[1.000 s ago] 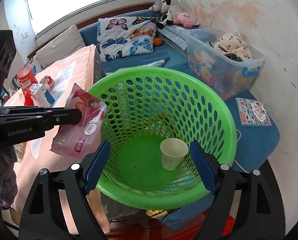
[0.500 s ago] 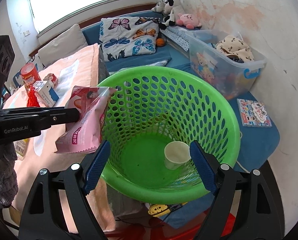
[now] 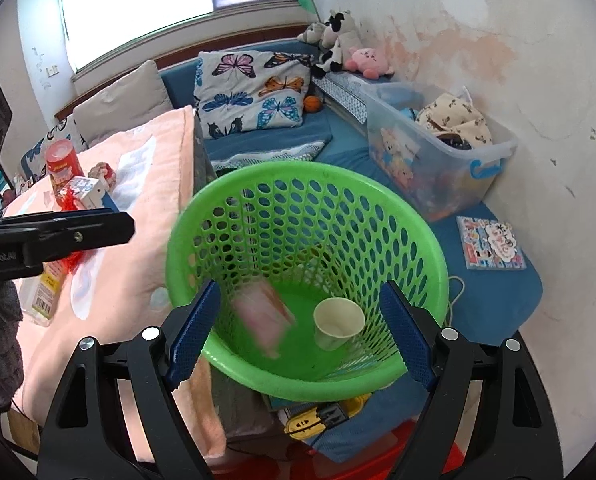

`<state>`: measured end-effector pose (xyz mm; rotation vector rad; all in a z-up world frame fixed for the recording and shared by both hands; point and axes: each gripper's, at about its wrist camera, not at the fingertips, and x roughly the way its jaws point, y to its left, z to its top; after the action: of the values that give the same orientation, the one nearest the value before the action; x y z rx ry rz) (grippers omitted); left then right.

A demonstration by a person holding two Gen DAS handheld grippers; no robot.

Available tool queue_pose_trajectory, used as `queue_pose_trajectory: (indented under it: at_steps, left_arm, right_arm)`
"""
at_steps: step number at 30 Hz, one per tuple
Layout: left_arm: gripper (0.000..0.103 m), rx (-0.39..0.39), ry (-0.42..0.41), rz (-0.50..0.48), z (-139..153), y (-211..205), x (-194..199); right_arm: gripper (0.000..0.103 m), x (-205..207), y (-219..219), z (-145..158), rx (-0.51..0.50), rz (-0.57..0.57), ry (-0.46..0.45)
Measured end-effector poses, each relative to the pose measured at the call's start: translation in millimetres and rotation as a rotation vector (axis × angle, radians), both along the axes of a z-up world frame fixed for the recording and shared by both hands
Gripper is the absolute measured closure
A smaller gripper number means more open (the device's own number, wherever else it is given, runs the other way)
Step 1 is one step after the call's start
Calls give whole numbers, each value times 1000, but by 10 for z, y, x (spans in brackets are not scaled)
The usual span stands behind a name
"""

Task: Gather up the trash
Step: 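Carry the wrapper and cup to the green basket and release both, then grasp the red mesh net with the right gripper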

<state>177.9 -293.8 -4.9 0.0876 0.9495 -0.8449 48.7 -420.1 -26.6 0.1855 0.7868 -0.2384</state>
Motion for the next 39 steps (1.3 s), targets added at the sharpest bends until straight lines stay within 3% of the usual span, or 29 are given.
queue_pose_trajectory:
  at_steps: [6, 13, 19, 24, 30, 39]
  left_arm:
    - [48, 22, -72, 77, 148, 465, -129]
    - [48, 61, -109, 235, 228, 1236, -164]
    - [48, 84, -113, 381, 189, 1966, -180]
    - [48, 91, -69, 490, 7, 2547, -190]
    - [48, 83, -18, 539, -197, 2848, -268]
    - [48, 62, -9, 585, -211, 3050, -237]
  right_arm:
    - [21, 2, 257, 100, 5, 73, -32]
    - [21, 133, 650, 143, 19, 171, -48]
    - [21, 280, 1025, 117, 30, 258, -45]
    - [21, 437, 1326, 46, 41, 326, -27]
    - [21, 718, 1617, -14, 80, 393, -26]
    - [24, 1283, 1969, -147, 128, 466, -12]
